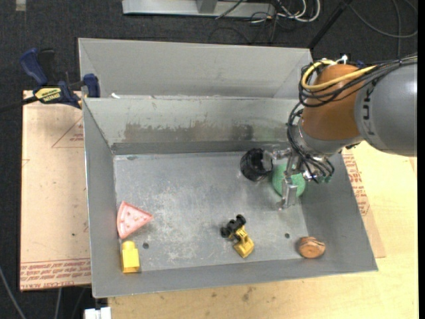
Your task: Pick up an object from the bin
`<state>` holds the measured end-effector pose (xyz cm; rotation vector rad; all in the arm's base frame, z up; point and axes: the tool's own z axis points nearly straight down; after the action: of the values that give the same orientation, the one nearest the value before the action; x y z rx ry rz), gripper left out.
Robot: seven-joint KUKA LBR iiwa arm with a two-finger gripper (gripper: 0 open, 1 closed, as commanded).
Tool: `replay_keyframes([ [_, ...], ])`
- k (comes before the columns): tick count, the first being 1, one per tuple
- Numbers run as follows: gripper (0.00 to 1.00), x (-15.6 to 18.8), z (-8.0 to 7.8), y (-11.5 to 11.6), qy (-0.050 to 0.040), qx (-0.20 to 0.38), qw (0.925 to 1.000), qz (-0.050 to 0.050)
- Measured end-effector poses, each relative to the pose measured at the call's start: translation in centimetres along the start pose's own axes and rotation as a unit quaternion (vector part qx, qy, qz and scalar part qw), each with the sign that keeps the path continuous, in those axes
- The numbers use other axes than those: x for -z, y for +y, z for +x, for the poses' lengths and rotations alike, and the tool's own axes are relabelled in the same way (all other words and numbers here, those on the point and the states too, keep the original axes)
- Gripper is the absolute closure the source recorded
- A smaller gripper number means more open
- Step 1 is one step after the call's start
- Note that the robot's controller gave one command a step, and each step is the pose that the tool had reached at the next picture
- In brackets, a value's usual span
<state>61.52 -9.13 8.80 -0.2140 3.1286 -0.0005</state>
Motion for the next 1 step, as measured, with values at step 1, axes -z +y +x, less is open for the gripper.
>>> replay_keyframes([
  [1,0.00,-1.70,-1.54,0.15,0.0002,-0.013,0.9999,-0.001],
])
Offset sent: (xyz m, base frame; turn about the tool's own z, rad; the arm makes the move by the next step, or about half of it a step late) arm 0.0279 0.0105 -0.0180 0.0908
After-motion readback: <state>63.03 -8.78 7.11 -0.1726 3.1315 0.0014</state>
